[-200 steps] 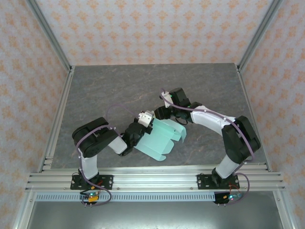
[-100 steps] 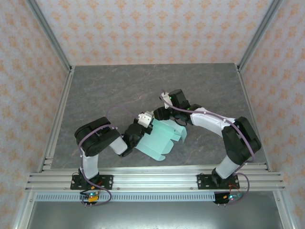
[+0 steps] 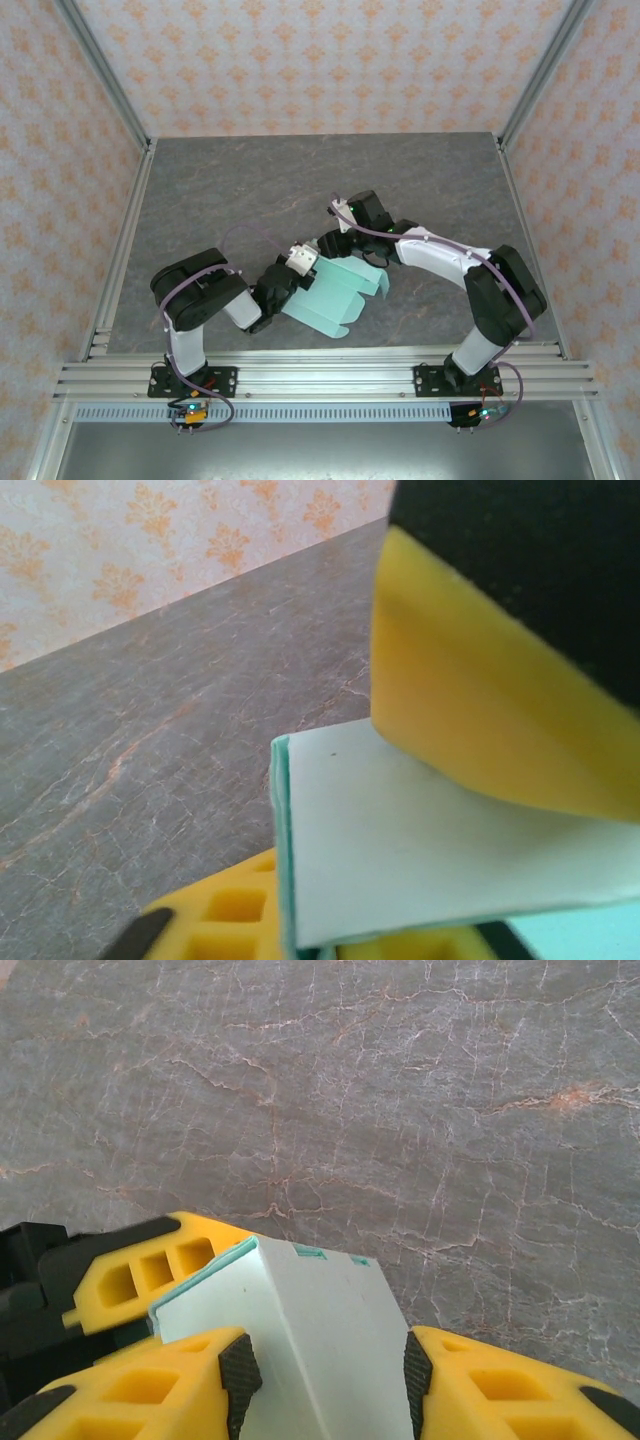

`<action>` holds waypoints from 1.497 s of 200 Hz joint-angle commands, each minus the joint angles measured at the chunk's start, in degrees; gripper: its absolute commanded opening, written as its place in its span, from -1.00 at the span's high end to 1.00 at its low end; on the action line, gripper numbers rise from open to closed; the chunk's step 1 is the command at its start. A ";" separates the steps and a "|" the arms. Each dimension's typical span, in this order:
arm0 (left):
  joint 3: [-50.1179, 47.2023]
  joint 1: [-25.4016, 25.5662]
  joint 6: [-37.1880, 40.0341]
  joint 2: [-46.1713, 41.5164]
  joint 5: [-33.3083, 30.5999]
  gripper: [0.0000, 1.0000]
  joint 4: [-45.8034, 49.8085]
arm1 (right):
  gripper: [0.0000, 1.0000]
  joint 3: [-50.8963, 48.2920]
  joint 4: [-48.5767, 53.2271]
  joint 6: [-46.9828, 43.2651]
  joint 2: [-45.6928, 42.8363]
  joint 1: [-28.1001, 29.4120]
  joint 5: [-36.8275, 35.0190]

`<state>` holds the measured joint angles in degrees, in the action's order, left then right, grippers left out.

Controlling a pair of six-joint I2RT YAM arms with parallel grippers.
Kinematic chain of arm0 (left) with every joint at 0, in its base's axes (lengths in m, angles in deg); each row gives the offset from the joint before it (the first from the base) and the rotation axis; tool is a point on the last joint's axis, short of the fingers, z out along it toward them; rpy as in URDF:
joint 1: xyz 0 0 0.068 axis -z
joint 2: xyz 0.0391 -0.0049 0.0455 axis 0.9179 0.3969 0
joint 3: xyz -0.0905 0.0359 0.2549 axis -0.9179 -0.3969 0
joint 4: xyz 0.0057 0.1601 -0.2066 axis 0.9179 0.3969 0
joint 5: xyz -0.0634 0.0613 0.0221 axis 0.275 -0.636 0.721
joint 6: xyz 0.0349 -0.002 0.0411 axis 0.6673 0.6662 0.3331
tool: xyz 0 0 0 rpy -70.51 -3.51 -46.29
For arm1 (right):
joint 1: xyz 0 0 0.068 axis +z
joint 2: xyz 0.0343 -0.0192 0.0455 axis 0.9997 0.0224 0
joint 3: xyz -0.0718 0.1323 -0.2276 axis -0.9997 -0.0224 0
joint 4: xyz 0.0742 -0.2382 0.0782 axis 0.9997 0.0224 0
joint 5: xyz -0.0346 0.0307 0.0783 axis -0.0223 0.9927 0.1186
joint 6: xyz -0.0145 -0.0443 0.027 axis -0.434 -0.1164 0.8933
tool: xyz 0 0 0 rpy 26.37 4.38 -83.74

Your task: Fold the paper box

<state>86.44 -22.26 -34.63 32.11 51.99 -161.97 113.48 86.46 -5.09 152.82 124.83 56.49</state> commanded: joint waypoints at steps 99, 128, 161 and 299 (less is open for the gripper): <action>4.00 0.57 -4.77 3.83 -2.73 0.89 1.30 | 0.06 -2.50 5.23 0.19 3.14 1.95 -2.88; 4.08 0.62 -4.74 3.71 -0.92 0.68 1.39 | 0.09 -2.60 4.95 0.80 3.58 1.94 -4.52; 4.00 0.59 -5.44 4.38 -0.20 0.60 1.30 | 0.18 -0.53 7.02 1.46 4.47 1.95 -5.49; 2.61 -3.55 -12.64 4.34 -4.35 1.00 1.21 | -0.05 -8.15 -6.66 -3.19 -11.53 -2.70 4.01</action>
<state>90.79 -23.28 -44.31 36.65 50.29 -162.95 110.33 85.13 -3.91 149.25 123.74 55.64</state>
